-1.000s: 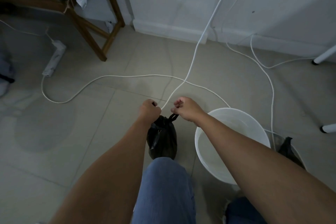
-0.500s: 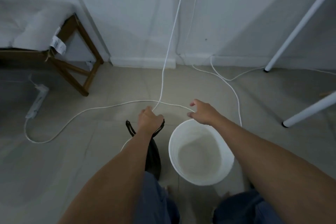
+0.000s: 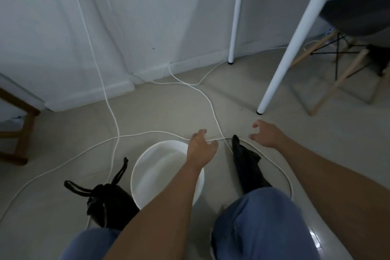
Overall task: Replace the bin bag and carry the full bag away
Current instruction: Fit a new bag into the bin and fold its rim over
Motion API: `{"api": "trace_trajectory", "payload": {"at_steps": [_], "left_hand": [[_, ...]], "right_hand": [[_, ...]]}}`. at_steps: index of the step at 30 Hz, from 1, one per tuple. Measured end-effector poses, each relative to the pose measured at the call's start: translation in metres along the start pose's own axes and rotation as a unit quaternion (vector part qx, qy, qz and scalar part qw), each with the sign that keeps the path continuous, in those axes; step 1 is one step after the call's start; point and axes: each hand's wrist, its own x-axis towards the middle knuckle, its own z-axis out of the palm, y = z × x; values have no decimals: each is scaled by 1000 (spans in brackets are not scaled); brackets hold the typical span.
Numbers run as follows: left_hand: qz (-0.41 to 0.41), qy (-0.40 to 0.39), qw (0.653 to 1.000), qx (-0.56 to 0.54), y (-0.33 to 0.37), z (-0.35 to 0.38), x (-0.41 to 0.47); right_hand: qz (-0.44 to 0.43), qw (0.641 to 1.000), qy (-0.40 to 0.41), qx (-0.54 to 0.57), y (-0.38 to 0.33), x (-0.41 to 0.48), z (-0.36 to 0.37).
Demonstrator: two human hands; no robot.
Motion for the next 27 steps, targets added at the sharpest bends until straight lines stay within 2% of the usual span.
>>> {"api": "trace_trajectory", "payload": {"at_steps": [8,13,22,27], "left_hand": [[-111,-151,982,-12,-22,102,36],[-186,-171,966,-47,-51,137,66],[-218,-195,956,-27,-96,177,116],[-233,-197,952,-23,-115,191,132]], "right_hand": [[98,991,-43,77,100,33,53],[150,979,-76,114,133,63,96],[240,947,-134,166,175,120,164],[252,939,-163,165,184,130,195]]}}
